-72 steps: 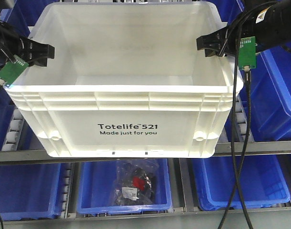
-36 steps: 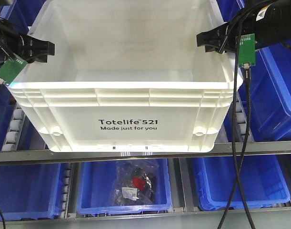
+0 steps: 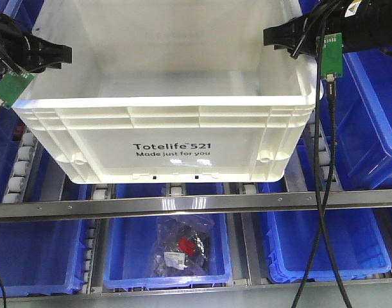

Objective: Place moving items into box and shelve
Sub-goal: 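Push the crate forward onto the roller track with both grippers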

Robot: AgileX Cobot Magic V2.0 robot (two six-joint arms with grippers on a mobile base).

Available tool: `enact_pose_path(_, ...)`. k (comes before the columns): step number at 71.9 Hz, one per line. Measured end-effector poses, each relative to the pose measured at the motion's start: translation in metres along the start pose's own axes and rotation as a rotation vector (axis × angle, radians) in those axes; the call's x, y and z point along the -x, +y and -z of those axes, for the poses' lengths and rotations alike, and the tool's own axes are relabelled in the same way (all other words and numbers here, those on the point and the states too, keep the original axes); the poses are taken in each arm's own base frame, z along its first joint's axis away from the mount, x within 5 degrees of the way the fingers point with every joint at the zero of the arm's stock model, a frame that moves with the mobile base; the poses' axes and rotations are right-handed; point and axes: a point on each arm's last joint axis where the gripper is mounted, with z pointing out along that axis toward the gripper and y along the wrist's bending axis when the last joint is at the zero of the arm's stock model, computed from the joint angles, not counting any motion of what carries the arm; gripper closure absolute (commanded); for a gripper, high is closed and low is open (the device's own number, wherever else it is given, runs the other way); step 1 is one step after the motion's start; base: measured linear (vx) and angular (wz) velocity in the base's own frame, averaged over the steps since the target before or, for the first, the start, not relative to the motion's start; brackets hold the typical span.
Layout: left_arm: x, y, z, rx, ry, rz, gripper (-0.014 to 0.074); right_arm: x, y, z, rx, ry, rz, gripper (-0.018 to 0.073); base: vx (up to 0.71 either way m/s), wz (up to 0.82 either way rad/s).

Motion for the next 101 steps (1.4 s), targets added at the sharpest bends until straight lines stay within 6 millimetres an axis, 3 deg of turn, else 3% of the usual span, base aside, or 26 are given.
enact_pose_path(8,0.0,0.001,-0.007,0.003,0.001,-0.004,0.0597,0.0,-0.001,-0.006,-0.002,-0.012,0.011,0.0562,0.0,0.0)
enact_pose_path(35,-0.011,0.004,-0.056,0.015,0.088,-0.007,0.0597,-0.014,-0.007,-0.047,-0.018,0.05,0.082,0.0562,0.0,0.0)
enact_pose_path(52,-0.005,0.004,-0.068,0.018,0.039,-0.026,0.0592,-0.022,-0.012,-0.069,-0.026,0.062,0.072,0.0562,0.0,0.0)
enact_pose_path(66,-0.004,0.005,-0.071,0.019,0.038,-0.029,0.0538,-0.02,-0.012,-0.073,-0.025,0.045,0.083,0.0531,0.0,0.0)
enact_pose_path(74,-0.004,0.006,-0.071,0.018,0.036,-0.036,0.0461,-0.02,-0.012,-0.073,-0.023,0.042,0.1,0.0441,0.0,0.0)
enact_pose_path(93,-0.003,0.007,-0.071,0.022,0.028,-0.083,0.0151,-0.021,-0.011,-0.074,-0.023,0.045,0.169,-0.001,0.0,0.0)
enact_pose_path(101,-0.002,0.007,-0.071,0.027,0.016,-0.106,0.0043,-0.021,-0.008,-0.075,-0.015,0.034,0.178,-0.0152,0.0,0.0)
